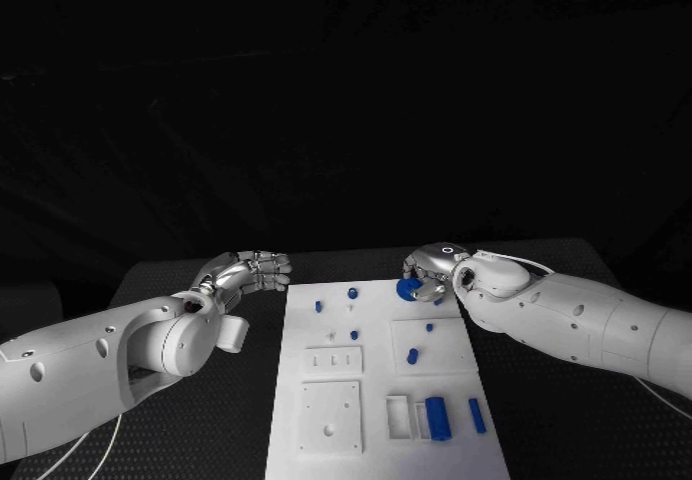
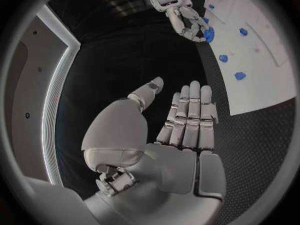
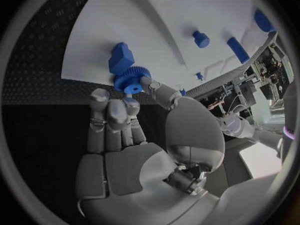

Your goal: Assemble the parts on the task board

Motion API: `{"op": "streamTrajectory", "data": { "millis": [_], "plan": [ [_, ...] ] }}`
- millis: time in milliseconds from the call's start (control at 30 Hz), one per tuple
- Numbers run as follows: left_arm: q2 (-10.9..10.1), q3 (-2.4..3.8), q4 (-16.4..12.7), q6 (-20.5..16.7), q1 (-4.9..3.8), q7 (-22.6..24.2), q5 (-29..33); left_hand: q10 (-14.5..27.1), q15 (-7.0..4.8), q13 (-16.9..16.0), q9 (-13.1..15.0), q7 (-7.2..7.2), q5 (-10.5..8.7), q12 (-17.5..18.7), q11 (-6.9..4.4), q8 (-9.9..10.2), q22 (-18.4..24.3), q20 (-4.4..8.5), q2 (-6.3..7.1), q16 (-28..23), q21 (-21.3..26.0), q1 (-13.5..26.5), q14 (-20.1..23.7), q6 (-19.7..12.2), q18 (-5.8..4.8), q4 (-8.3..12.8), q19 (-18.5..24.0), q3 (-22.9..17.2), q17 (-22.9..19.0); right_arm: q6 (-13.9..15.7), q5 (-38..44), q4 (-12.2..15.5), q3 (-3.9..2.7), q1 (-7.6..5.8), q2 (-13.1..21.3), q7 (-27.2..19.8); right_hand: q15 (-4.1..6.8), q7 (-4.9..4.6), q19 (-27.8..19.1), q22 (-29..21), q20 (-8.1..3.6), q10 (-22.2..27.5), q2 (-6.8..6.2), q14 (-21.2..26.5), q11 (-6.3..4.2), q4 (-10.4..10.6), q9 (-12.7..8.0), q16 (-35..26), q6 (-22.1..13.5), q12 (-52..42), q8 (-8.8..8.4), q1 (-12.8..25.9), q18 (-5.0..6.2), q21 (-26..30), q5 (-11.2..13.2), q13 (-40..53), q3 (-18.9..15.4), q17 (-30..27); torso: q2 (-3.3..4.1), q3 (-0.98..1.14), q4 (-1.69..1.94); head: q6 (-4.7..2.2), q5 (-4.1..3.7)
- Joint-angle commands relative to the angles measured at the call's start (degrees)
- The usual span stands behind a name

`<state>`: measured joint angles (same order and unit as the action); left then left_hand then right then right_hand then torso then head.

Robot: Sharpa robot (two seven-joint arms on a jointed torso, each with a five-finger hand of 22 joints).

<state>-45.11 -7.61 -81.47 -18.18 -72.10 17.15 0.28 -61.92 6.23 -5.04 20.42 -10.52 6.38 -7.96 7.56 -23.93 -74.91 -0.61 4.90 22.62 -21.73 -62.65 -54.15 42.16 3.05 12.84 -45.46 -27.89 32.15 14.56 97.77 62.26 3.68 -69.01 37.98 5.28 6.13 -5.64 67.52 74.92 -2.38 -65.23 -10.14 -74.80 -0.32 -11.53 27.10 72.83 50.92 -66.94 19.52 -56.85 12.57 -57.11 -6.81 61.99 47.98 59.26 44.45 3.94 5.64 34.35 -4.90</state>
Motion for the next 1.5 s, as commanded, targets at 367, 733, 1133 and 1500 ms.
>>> {"op": "streamTrajectory", "data": {
  "millis": [367,733,1133,1500],
  "plan": [
    [0.0,0.06,-0.2,0.6,-0.03,0.3,-0.5,0.3,0.05,0.1,-0.1,0.01,0.37,0.2,0.13,0.2,-1.1,0.09,0.14,-0.3,-0.4,0.6,0.4,-0.4,0.92,0.3,0.3,-0.1,0.1,6.2,11.1,7.5,0.47,0.37,1.3,6.1,0.36,-0.01,0.9,0.8,-0.55,-0.8,-4.25,-0.4,-0.3,3.1,0.2,-0.5,7.7,0.1,-0.04,-1.1,2.43,-0.4,2.6,-0.4,1.0,0.2,-0.06,0.0,-0.1,-0.49,0.4],
    [-0.1,0.06,-0.3,0.5,-0.03,0.3,-0.5,0.3,0.05,0.1,-0.1,-0.01,0.38,0.3,0.14,0.2,-1.1,0.08,0.11,-0.4,-0.4,0.6,0.3,-0.4,0.93,0.3,0.4,-0.1,0.1,9.2,16.9,12.7,0.46,0.17,-0.1,8.6,0.41,0.06,1.2,0.8,-0.65,-1.2,-5.82,-0.6,-0.4,4.5,0.3,-0.6,8.0,0.2,-0.13,-1.6,2.43,-0.5,3.6,-0.5,1.9,0.2,0.03,0.02,-0.05,-0.87,0.9],
    [-0.1,0.05,-0.4,0.6,-0.03,0.3,-0.5,0.3,0.06,0.1,-0.1,-0.03,0.38,0.3,0.17,0.2,-1.1,0.08,0.08,-0.4,-0.4,0.6,0.3,-0.4,0.93,0.3,0.4,-0.2,0.2,9.5,20.5,11.7,1.97,0.57,-4.8,9.7,0.41,0.09,1.3,0.8,-0.67,-1.4,-6.54,-0.6,-0.43,5.0,0.3,-0.7,8.1,0.3,-0.19,-1.9,2.43,-0.5,3.8,-0.6,2.3,0.2,0.11,-0.12,0.13,-1.0,1.0],
    [-0.2,0.06,-0.7,0.5,-0.05,0.0,-0.5,0.3,0.06,0.1,-0.1,-0.04,0.37,0.3,0.18,0.2,-1.1,0.08,0.09,-0.4,-0.4,0.6,0.3,-0.4,0.93,0.3,0.4,-0.2,0.2,9.0,21.0,10.0,3.18,1.54,-7.0,9.7,0.41,0.09,1.3,0.8,-0.67,-1.4,-6.63,-0.7,-0.43,4.9,0.3,-0.7,8.1,0.4,-0.22,-2.0,2.43,-0.5,3.8,-0.6,2.4,0.2,0.26,-0.25,0.39,-0.83,1.42]
  ]
}}
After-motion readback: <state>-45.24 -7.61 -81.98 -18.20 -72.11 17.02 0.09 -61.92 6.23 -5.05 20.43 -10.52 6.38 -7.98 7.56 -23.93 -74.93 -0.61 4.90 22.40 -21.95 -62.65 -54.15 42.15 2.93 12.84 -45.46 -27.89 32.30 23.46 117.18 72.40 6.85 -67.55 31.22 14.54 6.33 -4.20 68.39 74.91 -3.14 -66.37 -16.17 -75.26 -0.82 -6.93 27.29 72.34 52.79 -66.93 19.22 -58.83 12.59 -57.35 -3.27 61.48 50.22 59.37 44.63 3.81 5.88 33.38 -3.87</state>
